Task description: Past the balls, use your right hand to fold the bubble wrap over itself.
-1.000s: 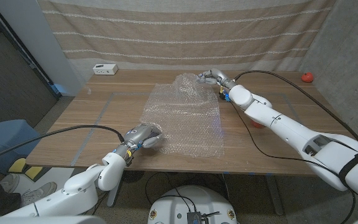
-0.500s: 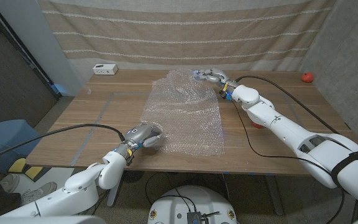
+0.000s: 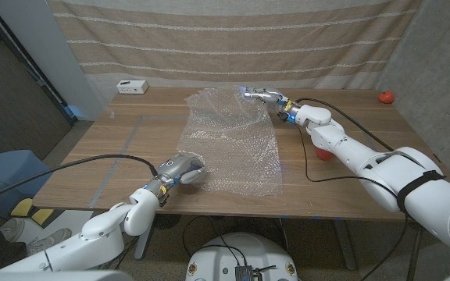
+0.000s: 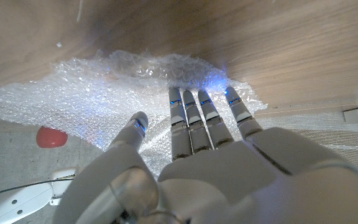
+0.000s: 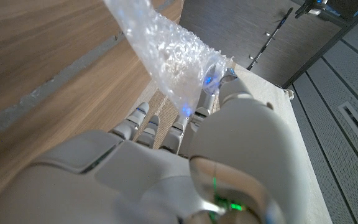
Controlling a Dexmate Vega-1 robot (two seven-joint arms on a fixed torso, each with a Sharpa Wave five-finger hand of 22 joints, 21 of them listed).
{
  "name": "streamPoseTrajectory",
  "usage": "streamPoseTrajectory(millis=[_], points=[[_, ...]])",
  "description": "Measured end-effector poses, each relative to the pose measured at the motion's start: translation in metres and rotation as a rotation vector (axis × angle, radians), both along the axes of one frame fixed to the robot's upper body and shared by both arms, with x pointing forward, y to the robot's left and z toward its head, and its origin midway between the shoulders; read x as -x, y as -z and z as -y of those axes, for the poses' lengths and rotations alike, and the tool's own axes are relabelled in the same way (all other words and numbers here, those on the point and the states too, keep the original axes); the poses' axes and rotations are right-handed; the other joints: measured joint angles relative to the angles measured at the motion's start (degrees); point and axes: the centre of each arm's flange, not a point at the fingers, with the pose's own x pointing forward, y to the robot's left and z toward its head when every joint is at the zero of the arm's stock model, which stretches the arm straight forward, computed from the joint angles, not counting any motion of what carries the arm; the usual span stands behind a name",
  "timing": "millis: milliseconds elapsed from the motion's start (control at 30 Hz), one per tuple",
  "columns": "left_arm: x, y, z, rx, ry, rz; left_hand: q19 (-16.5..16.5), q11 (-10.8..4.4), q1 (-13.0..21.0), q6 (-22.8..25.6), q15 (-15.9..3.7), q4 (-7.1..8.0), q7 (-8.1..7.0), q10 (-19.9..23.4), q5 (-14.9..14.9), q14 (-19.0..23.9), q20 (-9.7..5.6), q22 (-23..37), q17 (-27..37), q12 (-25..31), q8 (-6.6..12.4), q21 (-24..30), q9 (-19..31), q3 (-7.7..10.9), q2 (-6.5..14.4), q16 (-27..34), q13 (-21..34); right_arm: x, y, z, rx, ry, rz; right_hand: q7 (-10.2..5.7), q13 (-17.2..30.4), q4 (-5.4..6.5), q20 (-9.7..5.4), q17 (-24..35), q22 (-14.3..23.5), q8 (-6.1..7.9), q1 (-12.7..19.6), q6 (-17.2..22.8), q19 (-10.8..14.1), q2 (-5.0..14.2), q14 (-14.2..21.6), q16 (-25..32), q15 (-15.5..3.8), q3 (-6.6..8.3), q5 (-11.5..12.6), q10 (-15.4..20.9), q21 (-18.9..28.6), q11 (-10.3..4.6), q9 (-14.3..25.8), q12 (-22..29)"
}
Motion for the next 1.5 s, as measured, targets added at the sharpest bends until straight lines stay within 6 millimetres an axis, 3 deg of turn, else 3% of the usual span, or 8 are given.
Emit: streamPoseTrajectory(millis=[200, 233, 467, 1067, 1500], points=[[-0.001, -0.001, 0.000, 0.000, 0.000, 0.001, 0.0, 0.00, -0.2, -0.2, 0.00, 0.00, -0.20, 0.0, 0.0, 0.0, 0.00, 0.0, 0.0, 0.0, 0.00, 0.0, 0.0, 0.00, -0.2, -0.2, -0.1, -0.001, 0.007, -0.002, 0.058, -0.067, -0.071, 0.04, 0.0, 0.23, -0.23, 0.0, 0.0, -0.41, 0.0, 0.0, -1.0, 0.03, -1.5, 0.0, 0.10, -0.70, 0.6, -1.2, 0.0, 0.22, 0.3, -0.2], [-0.001, -0.001, 0.000, -0.001, 0.001, -0.003, 0.0, 0.00, -0.2, -0.2, 0.00, 0.00, -0.20, 0.0, 0.0, 0.0, -0.04, 0.0, 0.0, -0.1, 0.00, 0.0, 0.0, 0.00, -0.2, -0.2, -0.2, -0.006, -0.001, 0.001, 0.062, -0.056, -0.101, 0.15, 0.0, 0.15, -0.23, 0.0, 0.0, -0.66, 0.2, 0.2, -1.0, 0.22, -1.5, 0.0, 0.05, -0.78, 0.6, -1.3, 0.0, 0.34, 0.3, -0.2], [-0.003, -0.001, 0.001, -0.003, 0.002, -0.007, -0.2, 0.00, -0.5, -0.2, 0.00, 0.00, -0.20, 0.0, 0.0, 0.0, -0.23, 0.0, 0.0, -0.2, -0.17, 0.0, 0.0, 0.00, 0.0, -0.4, -0.3, -0.003, -0.003, -0.002, 0.079, -0.113, -0.142, 0.04, 0.0, 0.22, -0.53, 0.0, 0.0, -0.90, 0.5, 0.4, -1.3, 0.48, -1.8, 0.0, -0.20, -1.17, 0.6, -2.0, 0.0, 0.42, 0.3, -0.2], [-0.007, -0.005, 0.005, -0.011, 0.010, -0.011, -0.2, 0.00, -0.9, -0.5, 0.00, 0.21, -0.11, 0.0, 0.0, 0.0, -0.22, 0.0, 0.0, -0.4, -0.40, 0.0, 0.0, 0.21, -0.1, -0.6, -0.3, 0.027, -0.016, -0.002, 0.042, -0.384, -0.085, 0.03, 0.0, 0.40, -0.21, 0.0, 0.0, -1.74, 0.6, 0.5, -1.6, 0.55, -2.2, 0.0, 0.22, -1.81, 1.2, -2.0, 0.3, 0.42, 0.3, -0.2], [-0.006, -0.009, 0.008, -0.022, 0.013, -0.007, -0.2, 0.00, -1.0, -0.5, 0.00, 0.21, -0.11, 0.0, 0.0, 0.0, -0.22, 0.0, 0.0, -0.7, -0.60, 0.0, 0.0, 0.21, 0.0, -0.9, -0.3, 0.037, -0.010, 0.009, 0.027, -0.470, -0.069, 0.16, 0.0, 0.70, -0.21, 0.0, 0.0, -2.29, 0.9, 1.0, -1.6, 0.85, -2.7, 0.3, 0.73, -2.45, 1.2, -1.8, 0.7, 1.32, 0.5, 0.3]])
